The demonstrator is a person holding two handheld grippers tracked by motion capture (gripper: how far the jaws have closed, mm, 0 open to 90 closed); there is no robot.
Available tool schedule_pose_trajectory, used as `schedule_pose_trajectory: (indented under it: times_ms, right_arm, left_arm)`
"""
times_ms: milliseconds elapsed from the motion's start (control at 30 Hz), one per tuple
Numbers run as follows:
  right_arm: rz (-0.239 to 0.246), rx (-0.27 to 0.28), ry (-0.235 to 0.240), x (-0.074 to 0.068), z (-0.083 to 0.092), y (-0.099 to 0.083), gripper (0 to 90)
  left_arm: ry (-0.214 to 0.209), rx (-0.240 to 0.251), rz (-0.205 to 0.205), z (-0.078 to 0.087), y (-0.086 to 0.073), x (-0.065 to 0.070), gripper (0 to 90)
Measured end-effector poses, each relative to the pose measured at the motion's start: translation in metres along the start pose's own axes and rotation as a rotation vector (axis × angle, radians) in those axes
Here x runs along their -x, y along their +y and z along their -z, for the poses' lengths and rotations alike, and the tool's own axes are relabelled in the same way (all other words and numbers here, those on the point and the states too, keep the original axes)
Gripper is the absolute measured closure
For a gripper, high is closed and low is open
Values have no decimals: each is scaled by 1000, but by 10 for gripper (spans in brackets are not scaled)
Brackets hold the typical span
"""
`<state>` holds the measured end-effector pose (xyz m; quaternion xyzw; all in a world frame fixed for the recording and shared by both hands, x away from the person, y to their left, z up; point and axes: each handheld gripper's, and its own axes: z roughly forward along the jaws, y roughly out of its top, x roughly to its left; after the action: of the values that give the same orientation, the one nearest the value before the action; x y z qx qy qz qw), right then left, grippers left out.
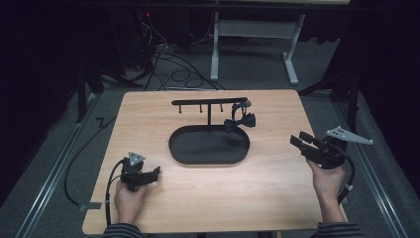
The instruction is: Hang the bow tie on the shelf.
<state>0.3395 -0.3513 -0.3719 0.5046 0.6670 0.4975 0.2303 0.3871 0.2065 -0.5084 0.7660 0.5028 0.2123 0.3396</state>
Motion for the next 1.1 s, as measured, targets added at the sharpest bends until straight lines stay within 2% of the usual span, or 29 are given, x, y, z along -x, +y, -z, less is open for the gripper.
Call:
schedule_pose_trajectory:
  times_ms: [333,633,1100]
  right_arm:
    - [23,25,-17,-7,9,-5,491]
    - [40,39,-39,-15,12,-15,488]
    - [12,15,-19,-15,7,-27,495]
  left_arm:
    - [-1,2,1,0,0,0,201]
    - [-2,-1,0,0,0,0,201]
    - [-3,-1,0,0,0,0,201]
